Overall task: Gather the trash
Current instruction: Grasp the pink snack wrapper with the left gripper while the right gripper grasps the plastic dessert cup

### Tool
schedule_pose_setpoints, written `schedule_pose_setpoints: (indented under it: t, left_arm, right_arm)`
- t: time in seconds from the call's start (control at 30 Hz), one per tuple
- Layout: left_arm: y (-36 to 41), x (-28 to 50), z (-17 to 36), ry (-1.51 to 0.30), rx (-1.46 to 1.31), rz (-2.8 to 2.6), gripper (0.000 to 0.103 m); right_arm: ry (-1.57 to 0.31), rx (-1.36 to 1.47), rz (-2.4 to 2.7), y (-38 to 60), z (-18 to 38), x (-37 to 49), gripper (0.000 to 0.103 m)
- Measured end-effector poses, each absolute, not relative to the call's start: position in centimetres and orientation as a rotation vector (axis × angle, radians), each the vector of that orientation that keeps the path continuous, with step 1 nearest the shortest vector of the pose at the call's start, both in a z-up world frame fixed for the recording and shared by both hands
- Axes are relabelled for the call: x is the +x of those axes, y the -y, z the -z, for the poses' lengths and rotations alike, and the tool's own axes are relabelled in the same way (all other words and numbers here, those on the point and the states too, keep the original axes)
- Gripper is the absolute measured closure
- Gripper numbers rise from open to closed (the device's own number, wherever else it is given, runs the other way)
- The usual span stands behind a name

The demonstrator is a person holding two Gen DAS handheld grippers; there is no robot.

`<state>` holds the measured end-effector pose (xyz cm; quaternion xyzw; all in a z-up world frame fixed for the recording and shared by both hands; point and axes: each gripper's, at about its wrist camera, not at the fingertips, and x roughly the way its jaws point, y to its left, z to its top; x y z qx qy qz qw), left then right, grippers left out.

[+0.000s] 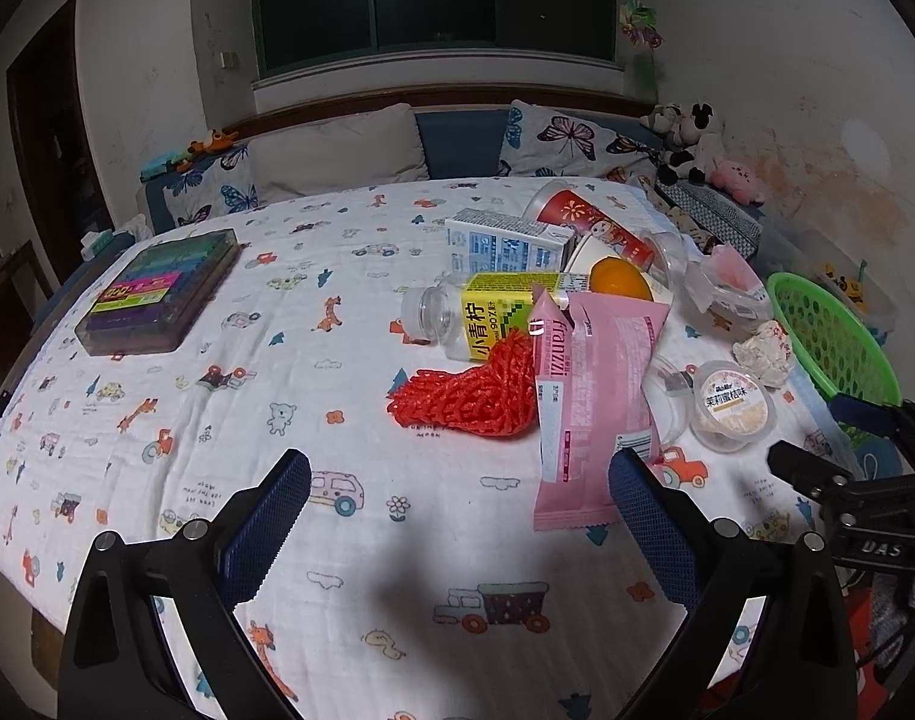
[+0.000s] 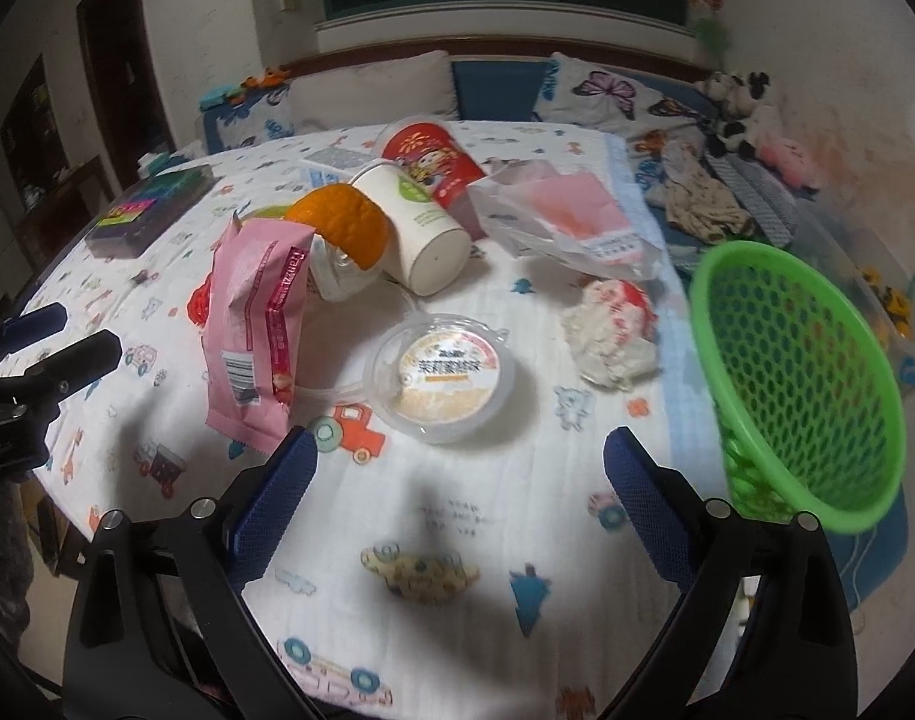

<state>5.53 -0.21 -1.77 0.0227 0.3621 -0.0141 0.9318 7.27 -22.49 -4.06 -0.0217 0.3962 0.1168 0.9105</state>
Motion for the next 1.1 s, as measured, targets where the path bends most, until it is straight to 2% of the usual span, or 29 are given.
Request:
schedule_pose_setpoints:
  t: [0.5,0.7,0.8,1.1]
  left_arm:
    - [1.0,8.2,2.2,-0.779,0.004,0.12,0.009]
    - [2.3,9.5,2.5,-0.79,0.007,0.179,0.01]
    - [2.9,10.4,2.5,-0.791,0.008,0.204,0.015]
    - [4.3,12.3,3.9,-0.846,-0.013,0.233,0.018]
  right_arm:
    - [-0.859,-0.117,-0.294,21.0,6.5,11.3,0.019]
    - [-0.868,-0.091,-0.319,21.2,7.0,11.5,0.034]
    - [-0.862,-0.096,-0.316,21.2,6.8,11.3,0.035]
    - [-0.829,-0.047,-0.324,22.5,5.4,9.2,0.036]
